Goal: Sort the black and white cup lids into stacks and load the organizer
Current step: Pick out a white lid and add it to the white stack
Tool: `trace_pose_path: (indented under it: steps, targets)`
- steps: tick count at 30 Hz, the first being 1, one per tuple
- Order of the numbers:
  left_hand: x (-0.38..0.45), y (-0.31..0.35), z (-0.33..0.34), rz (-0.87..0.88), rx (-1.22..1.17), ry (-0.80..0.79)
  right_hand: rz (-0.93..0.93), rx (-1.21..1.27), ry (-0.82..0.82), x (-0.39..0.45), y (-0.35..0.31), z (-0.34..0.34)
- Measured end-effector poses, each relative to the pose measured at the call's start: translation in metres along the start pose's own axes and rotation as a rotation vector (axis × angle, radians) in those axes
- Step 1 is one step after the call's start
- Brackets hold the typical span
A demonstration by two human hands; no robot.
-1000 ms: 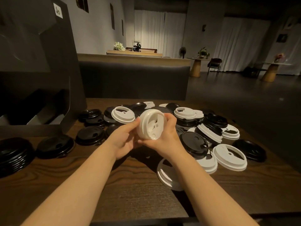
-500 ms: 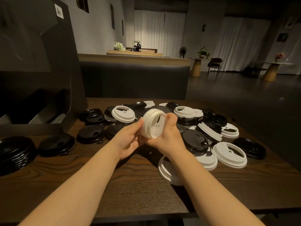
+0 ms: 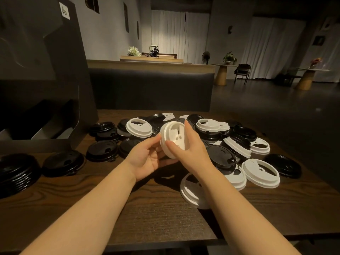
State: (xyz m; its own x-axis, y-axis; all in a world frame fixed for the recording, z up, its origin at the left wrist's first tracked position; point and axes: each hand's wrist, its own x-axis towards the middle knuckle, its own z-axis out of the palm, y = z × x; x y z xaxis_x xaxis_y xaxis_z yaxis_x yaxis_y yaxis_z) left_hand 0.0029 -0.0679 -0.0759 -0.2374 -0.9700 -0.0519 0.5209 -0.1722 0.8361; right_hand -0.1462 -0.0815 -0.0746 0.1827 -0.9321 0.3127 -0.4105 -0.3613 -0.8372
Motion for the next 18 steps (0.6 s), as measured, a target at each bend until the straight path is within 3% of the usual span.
trace_pose_path:
  steps: [11,18]
  targets:
    - [-0.0022,-0.0012,0.006,0.071,0.057,-0.01,-0.014,0.065,-0.026,0.0011,0.0037,0.0009]
    - [-0.0008,-0.0012,0.0061,0.065,-0.025,-0.018,-0.101,0.064,0.079,-0.0009,-0.0008,-0.0012]
